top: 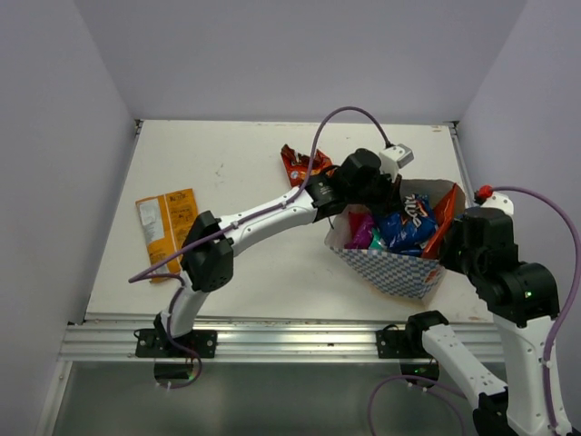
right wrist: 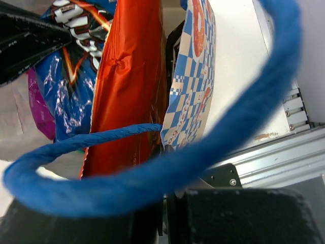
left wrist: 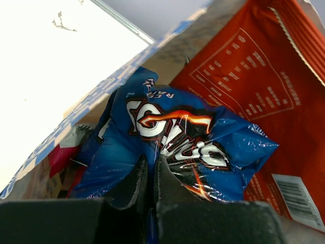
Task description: Place the snacks into the paper bag
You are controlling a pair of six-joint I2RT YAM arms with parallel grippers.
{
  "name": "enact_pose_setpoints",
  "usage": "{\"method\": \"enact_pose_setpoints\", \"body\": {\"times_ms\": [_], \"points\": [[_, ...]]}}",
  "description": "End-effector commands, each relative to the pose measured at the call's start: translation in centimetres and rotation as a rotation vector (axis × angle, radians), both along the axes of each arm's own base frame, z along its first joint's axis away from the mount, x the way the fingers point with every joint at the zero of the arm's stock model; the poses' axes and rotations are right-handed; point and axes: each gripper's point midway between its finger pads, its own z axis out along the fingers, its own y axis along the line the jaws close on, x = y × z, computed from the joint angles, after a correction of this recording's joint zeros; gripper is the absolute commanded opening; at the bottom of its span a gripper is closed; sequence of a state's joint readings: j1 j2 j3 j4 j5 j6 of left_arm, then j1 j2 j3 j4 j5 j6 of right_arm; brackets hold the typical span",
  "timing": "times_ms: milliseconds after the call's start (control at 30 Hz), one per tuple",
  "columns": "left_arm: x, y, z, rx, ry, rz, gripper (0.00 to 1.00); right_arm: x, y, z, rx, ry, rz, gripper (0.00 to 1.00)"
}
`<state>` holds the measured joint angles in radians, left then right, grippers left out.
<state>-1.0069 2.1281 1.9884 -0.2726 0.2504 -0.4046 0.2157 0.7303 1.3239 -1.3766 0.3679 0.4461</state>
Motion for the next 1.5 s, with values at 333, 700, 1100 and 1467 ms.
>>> {"method": "enact_pose_setpoints", "body": {"times_ms": [333,700,1100,1467], "points": [[-4.9,2.8,21.5,-0.294,-0.276,0.018,0.97,-0.9,-0.6,-0.8,-0.032,0.080,-0.018,0.00],[20.8,26.8,5.3,0.136,-0.014,0.925,0.99,-1.0,-0.6,-0.9,-0.030,0.076,-0.021,0.00],[26.5,28.8,-8.9,0.144,0.202,0.873,1.00,-0.7,-0.9,-1.3,-0.056,0.105,-0.026,0.00],[25.3,27.1,-15.6,0.164,0.329,0.825,1.00,0.6,-0.4,-1.7,-0.065,0.120,0.007,0.00]]}}
